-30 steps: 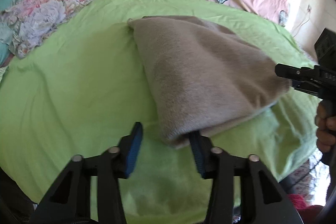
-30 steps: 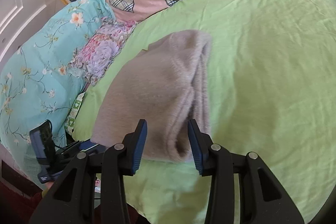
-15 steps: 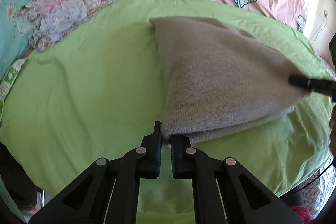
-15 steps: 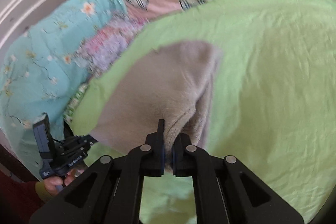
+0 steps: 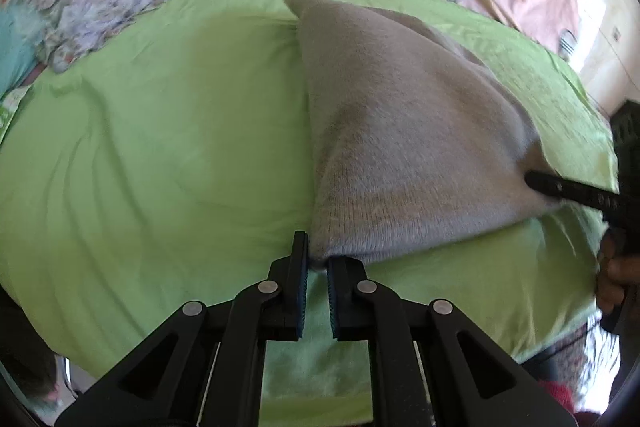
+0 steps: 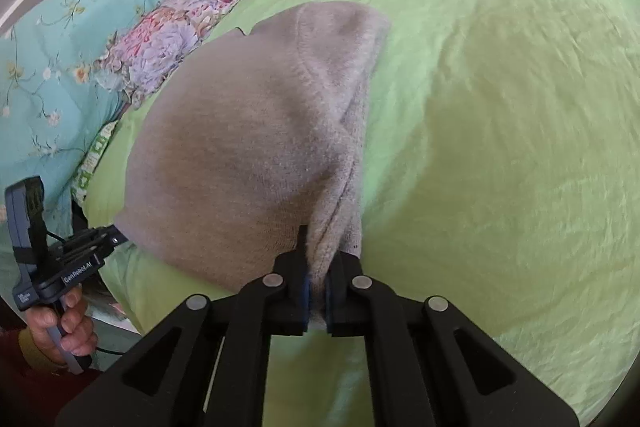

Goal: Fold small clothes

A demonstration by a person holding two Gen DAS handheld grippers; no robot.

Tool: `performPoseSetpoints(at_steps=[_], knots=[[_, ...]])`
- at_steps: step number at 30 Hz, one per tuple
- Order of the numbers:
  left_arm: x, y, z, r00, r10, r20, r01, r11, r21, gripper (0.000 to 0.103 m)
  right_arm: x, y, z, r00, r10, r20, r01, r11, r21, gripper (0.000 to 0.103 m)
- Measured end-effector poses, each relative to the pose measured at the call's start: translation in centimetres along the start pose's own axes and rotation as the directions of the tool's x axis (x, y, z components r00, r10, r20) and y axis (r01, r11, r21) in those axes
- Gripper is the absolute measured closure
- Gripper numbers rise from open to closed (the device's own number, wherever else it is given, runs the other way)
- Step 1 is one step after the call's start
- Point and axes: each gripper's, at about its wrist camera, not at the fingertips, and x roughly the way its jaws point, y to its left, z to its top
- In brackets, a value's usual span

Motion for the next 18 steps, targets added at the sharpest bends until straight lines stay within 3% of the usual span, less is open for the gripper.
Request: performPoseSetpoints(at_steps=[3, 5, 7, 8, 11, 15, 18], knots=[[-1.8, 0.3, -0.5, 0.999, -0.054, -0.001, 0.054, 0.997, 0.052, 0.093, -1.1, 0.2, -0.3, 1.0, -0.004, -0.018, 0.005, 1.0, 0.007, 0.096], [-3.8, 0.6, -0.6, 0.993, -0.111, 0.03, 0.108, 0.99, 0.092, 0.093, -2.4, 0.1, -0.2, 0.999, -0.037, -0.02, 0.038, 0.999, 0.017, 0.088], [-5.2, 0.6, 0.0, 0.988, -0.14, 0.065, 0.132, 0.984, 0.12, 0.092, -3.9, -0.2, -0.1, 0.998, -0.064, 0.016, 0.064, 0.997, 0.037, 0.072], [-5.6, 0.5, 0.6, 0.986, -0.143, 0.084, 0.133, 0.983, 0.124, 0.09, -4.8, -0.3, 0.4, 0.997, -0.069, 0.045, 0.067, 0.996, 0.051, 0.072], [-5.3, 0.3, 3.1, 0.977, -0.165, 0.135, 0.154, 0.984, 0.088, 0.085, -5.5, 0.7, 2.2, 0.991, -0.076, 0.106, 0.072, 0.996, 0.044, 0.072], [-3.5, -0.1, 6.1, 0.977, -0.165, 0.137, 0.163, 0.986, 0.025, 0.081, -4.8, 2.3, 5.0, 0.987, -0.046, 0.155, 0.041, 0.999, 0.034, 0.07], [-2.2, 0.4, 7.5, 0.979, -0.164, 0.123, 0.166, 0.986, -0.007, 0.065, -4.2, 2.1, 6.2, 0.984, -0.033, 0.176, 0.022, 0.998, 0.064, 0.054]])
